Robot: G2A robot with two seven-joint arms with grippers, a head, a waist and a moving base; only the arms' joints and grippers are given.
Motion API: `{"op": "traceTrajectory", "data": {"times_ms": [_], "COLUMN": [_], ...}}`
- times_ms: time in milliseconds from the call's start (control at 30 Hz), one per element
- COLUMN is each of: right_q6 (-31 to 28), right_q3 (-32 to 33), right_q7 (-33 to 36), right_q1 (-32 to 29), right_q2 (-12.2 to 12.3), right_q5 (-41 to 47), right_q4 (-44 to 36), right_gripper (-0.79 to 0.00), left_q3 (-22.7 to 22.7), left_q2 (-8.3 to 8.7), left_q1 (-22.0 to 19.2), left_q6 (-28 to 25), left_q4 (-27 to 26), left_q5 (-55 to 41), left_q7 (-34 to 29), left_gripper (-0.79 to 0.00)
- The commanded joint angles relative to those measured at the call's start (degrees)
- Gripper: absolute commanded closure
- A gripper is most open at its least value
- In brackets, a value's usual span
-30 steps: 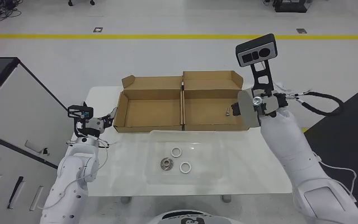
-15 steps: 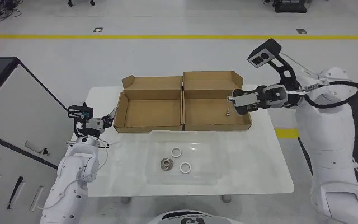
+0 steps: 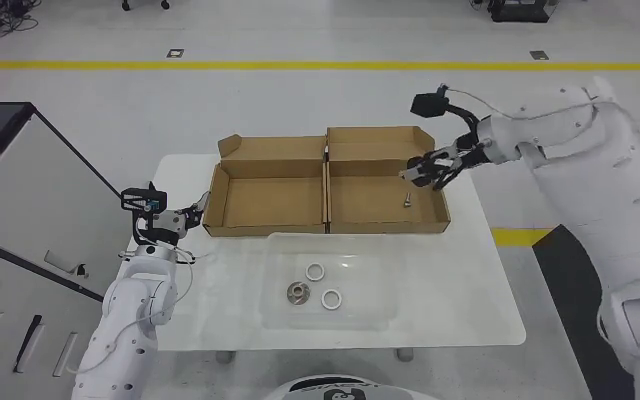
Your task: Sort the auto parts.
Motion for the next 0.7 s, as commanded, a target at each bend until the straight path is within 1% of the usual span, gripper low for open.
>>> {"op": "traceTrajectory", "data": {"times_ms": [0, 133, 233, 333, 500, 600, 667], "right_q6": [-0.4, -1.0, -0.8, 0.2, 2.5, 2.9, 2.8], "right_q3": [-5.3, -13.2, -17.1, -19.6, -23.2, -24.9, -25.1], "right_q7": [0.0, 0.0, 0.0, -0.5, -4.2, -5.4, -5.5], "right_q1": [2.5, 6.8, 9.1, 10.6, 12.4, 13.0, 13.2], "right_q2": [0.1, -0.4, -1.4, -2.8, -5.5, -7.3, -7.6], "right_q5": [-0.7, -1.9, -2.9, -4.4, -7.5, -6.7, -6.4], "right_q4": [2.6, 7.0, 10.0, 12.9, 17.4, 20.1, 20.7], "right_gripper": [0.0, 0.0, 0.0, 0.0, 0.0, 0.0, 0.0], "left_q3": [0.0, 0.0, 0.0, 0.0, 0.0, 0.0, 0.0], "left_q2": [0.0, 0.0, 0.0, 0.0, 0.0, 0.0, 0.0], "left_q1": [0.0, 0.0, 0.0, 0.0, 0.0, 0.0, 0.0], "left_q6": [0.0, 0.0, 0.0, 0.0, 0.0, 0.0, 0.0], "left_q4": [0.0, 0.0, 0.0, 0.0, 0.0, 0.0, 0.0], "left_q5": [0.0, 0.0, 0.0, 0.0, 0.0, 0.0, 0.0], "left_q7": [0.0, 0.0, 0.0, 0.0, 0.0, 0.0, 0.0], "left_gripper": [-0.785, -0.785, -0.785, -0.785, -0.785, -0.785, -0.785]}}
